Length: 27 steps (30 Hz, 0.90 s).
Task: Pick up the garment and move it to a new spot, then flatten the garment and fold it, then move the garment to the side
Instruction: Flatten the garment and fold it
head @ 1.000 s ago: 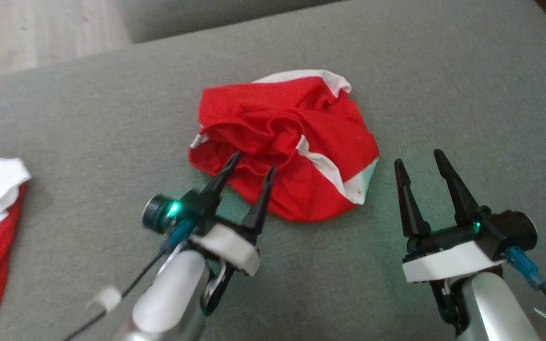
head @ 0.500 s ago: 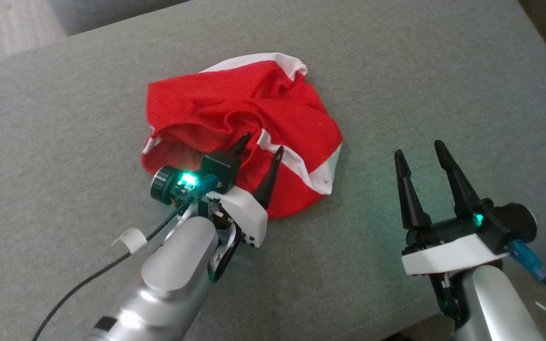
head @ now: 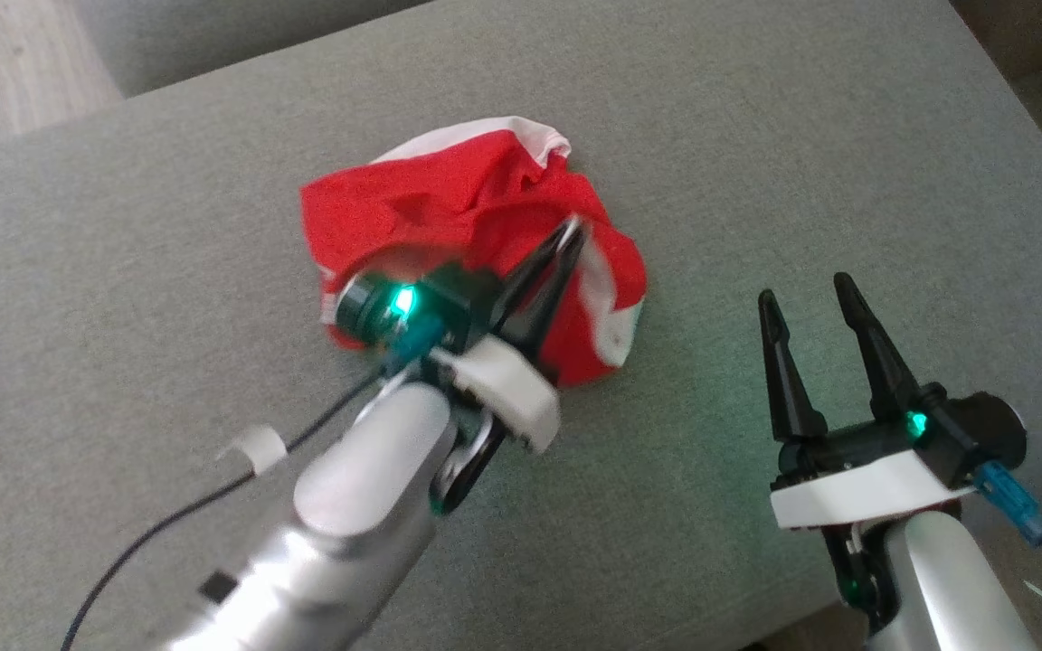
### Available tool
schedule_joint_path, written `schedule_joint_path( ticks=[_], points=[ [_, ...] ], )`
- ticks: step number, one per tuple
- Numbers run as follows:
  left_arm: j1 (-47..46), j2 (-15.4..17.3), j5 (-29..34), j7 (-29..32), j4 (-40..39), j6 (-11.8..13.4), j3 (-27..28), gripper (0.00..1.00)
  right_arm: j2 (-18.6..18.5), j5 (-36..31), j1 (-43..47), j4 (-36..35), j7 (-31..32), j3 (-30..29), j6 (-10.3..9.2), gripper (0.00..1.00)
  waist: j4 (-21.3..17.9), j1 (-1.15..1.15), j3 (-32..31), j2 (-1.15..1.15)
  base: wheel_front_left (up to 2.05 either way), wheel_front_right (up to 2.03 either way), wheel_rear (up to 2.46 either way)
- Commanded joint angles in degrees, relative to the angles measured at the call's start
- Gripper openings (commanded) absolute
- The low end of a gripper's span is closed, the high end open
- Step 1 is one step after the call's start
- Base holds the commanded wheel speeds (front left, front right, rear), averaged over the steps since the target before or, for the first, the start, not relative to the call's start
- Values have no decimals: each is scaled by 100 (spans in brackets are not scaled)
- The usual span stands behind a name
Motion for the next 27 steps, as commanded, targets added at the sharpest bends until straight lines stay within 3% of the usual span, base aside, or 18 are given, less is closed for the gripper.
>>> schedule_joint_path(
  ticks=[1, 9, 14, 19, 27],
  points=[
    [-492, 7, -55, -107, -429, -18, 138, 0, -10, 27, -22, -142, -36, 101, -4, 100, 76, 0, -86, 0, 0, 0, 0],
    [-685, 143, -273, -157, -1711, 125, 423, 0, -10, -38, 99, -88, -36, -10, -4, 100, 528, 0, -376, 0, 0, 0, 0],
    [315, 780, -515, 8, -2368, 308, 521, 0, -10, -105, 110, -151, -36, -43, -4, 100, 946, 0, -307, 0, 0, 0, 0],
    [1420, 1432, -636, -347, -2365, 421, 660, 0, -10, -233, 98, -154, -36, -159, -4, 100, 1345, 0, -72, 0, 0, 0, 0],
    [2050, 1871, -619, -778, -2198, 316, 1133, 0, -10, -256, -1, 16, -36, -242, -4, 100, 1844, 0, 128, 0, 0, 0, 0]
  ],
)
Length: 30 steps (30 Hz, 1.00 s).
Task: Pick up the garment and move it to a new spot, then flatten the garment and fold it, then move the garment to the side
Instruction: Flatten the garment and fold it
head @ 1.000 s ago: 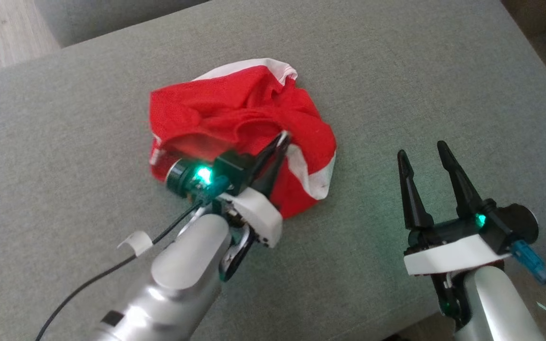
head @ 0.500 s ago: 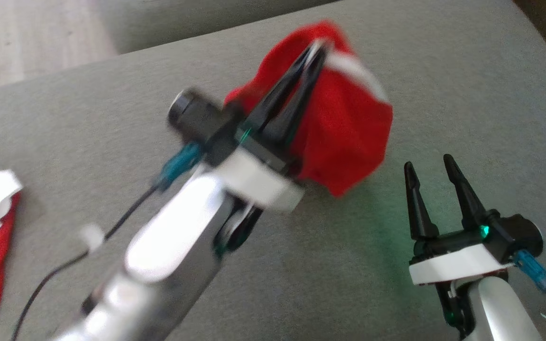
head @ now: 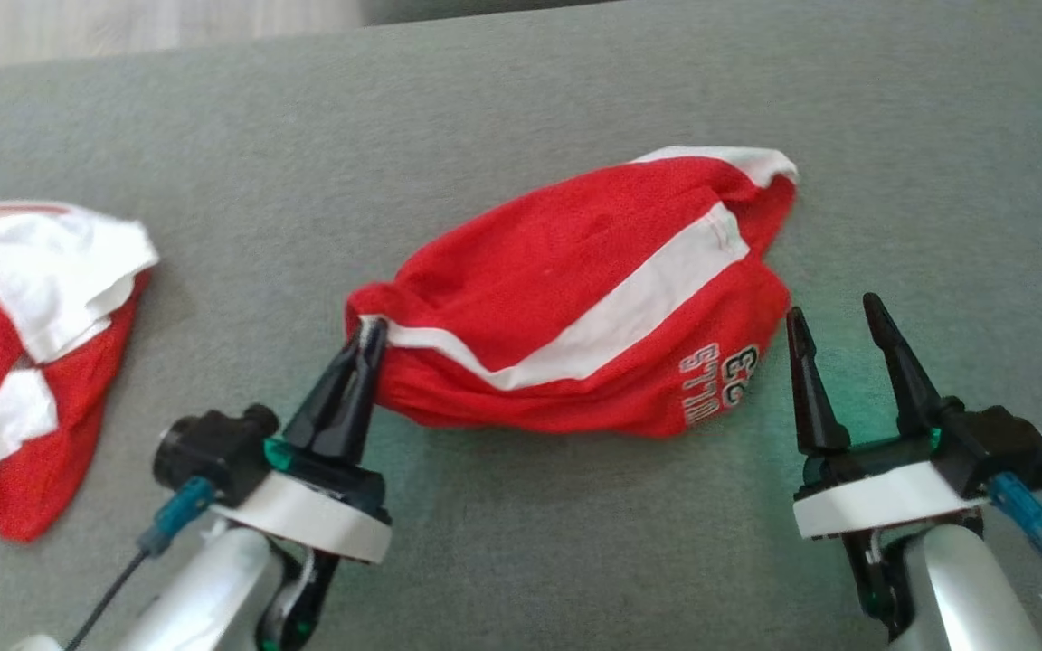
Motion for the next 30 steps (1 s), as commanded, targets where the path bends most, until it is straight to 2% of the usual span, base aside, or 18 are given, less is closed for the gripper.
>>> schedule_joint_path(
  ticks=[1, 5, 9, 19, 23, 25, 26, 27, 28, 29, 30],
  points=[
    [-100, 216, 85, -90, -125, -45, 317, 0, -14, 44, -206, -67, -36, 141, -4, 100, 200, 0, 123, 0, 0, 0, 0],
    [-203, 337, 294, -108, -38, -81, 481, 0, -113, 160, -538, 258, -36, 341, -4, 100, 386, 0, 225, 0, 0, 0, 0],
    [-327, 314, 444, -113, 23, -171, 643, 0, -502, 661, -968, 833, -36, 879, -4, 100, 530, 0, 289, 0, 0, 0, 0],
    [-432, 10, 669, -115, 251, -425, 846, 0, -1305, 1845, -1982, 1922, -36, 2434, -4, 100, 769, 0, 349, 0, 0, 0, 0],
    [-449, -68, 706, -115, 301, -478, 867, 0, -1385, 2058, -2161, 2082, -36, 2670, -4, 98, 809, 0, 367, 0, 0, 0, 0],
    [-462, -113, 724, -115, 324, -511, 878, 0, -1414, 2184, -2252, 2195, -36, 2810, -4, 87, 836, 0, 382, 0, 0, 0, 0],
    [-470, -131, 733, -115, 332, -526, 887, 0, -1424, 2256, -2290, 2250, -36, 2897, -4, 75, 846, 0, 388, 0, 0, 0, 0],
    [-475, -148, 740, -116, 341, -540, 897, 0, -1443, 2323, -2331, 2277, -36, 2998, -4, 59, 855, 0, 394, 0, 0, 0, 0],
    [-478, -161, 745, -116, 351, -552, 909, 0, -1468, 2375, -2372, 2290, -36, 3067, -4, 36, 860, 0, 400, 0, 0, 0, 0],
    [-484, -173, 750, -116, 359, -565, 922, 0, -1502, 2386, -2415, 2287, -36, 3127, -4, 0, 862, 0, 403, 0, 0, 0, 0],
    [-487, -179, 754, -116, 363, -575, 940, 0, -1530, 2390, -2456, 2265, -36, 3132, -4, 0, 859, 0, 406, 0, 0, 0, 0]
  ],
)
